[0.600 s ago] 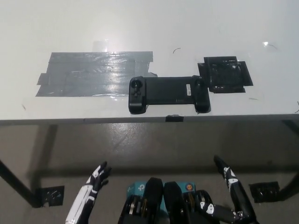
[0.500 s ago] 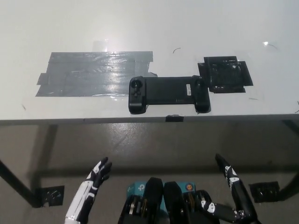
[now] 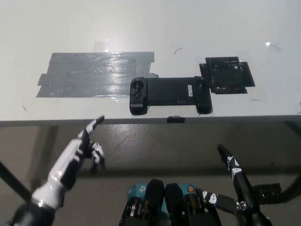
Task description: A controller is being placed at the center of the desk near the left hand and the robot uses its left hand's index finger to press a button at the left area of the controller
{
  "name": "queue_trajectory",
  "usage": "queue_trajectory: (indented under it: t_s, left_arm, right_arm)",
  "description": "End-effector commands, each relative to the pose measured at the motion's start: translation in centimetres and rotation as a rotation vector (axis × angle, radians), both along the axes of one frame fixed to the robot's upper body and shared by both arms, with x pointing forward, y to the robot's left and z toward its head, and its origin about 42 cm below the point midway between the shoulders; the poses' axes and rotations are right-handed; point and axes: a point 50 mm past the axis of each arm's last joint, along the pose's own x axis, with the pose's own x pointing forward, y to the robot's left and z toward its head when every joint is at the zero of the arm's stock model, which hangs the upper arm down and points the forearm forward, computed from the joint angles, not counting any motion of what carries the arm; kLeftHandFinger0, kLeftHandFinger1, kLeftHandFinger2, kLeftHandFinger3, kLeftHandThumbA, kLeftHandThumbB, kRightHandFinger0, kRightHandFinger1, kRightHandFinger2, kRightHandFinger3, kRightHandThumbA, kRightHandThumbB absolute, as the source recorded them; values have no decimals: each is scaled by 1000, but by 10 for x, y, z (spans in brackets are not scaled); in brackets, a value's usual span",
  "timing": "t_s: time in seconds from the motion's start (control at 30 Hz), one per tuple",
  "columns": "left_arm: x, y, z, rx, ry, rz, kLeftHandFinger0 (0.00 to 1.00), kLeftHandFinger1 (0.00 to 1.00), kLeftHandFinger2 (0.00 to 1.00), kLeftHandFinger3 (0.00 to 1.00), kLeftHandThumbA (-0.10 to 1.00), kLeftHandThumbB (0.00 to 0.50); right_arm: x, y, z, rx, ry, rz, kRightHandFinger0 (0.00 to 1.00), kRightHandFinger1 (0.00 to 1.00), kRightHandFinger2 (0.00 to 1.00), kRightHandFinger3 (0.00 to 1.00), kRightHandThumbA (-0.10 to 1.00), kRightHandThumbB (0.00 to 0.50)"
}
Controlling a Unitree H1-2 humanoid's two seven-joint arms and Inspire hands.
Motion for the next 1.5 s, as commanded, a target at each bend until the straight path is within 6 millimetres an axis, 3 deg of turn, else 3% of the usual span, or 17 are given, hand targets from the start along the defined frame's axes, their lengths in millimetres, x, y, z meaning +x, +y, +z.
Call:
queue_trajectory:
  t_s: [0.0,0.1,0.2,0.27,0.37,0.6,0.8,0.97,1.0,1.37,1.4,1.47]
  left_arm:
    - [29,2,31,-134,188,-208,150,116,311,1000,1000,330]
    - [45,0,39,-131,245,-264,189,134,368,1000,1000,324]
    - [66,-5,48,-142,287,-324,95,76,347,1000,1000,330]
    - [82,-9,52,-126,321,-344,6,4,243,1000,1000,351]
    - [98,-13,53,-126,360,-365,0,0,113,1000,1000,351]
    - [133,-15,45,-152,510,-402,0,0,35,1000,1000,374]
    - [139,-17,37,-79,565,-401,0,0,3,1000,1000,364]
    - [143,-14,41,-16,585,-415,0,0,0,1000,1000,390]
    - [146,-12,44,16,585,-409,0,0,0,1000,1000,409]
    - [154,3,71,93,556,-399,0,0,0,1000,1000,422]
    - [154,4,72,92,555,-400,0,0,0,1000,1000,447]
    - [152,8,80,113,534,-407,0,0,0,1000,1000,425]
  right_arm:
    - [7,-5,13,-16,-73,6,1000,1000,1000,1000,1000,277]
    - [3,-4,11,-18,-67,9,1000,1000,1000,1000,1000,271]
    - [5,-6,14,-28,-73,12,1000,1000,1000,1000,1000,262]
    - [5,-7,18,-31,-70,11,1000,1000,1000,1000,1000,260]
    - [7,-6,19,-38,-75,14,1000,1000,1000,1000,1000,252]
    - [12,-3,18,-37,-73,21,1000,1000,1000,1000,1000,251]
    - [5,-4,13,-50,-62,27,1000,1000,1000,1000,1000,254]
    - [5,-3,12,-49,-58,36,1000,1000,1000,1000,1000,251]
    - [5,-2,12,-50,-59,37,1000,1000,1000,1000,1000,253]
    - [9,1,14,-47,-54,44,1000,1000,1000,1000,1000,263]
    - [10,1,14,-47,-56,45,1000,1000,1000,1000,1000,264]
    - [10,2,14,-49,-58,46,1000,1000,1000,1000,1000,265]
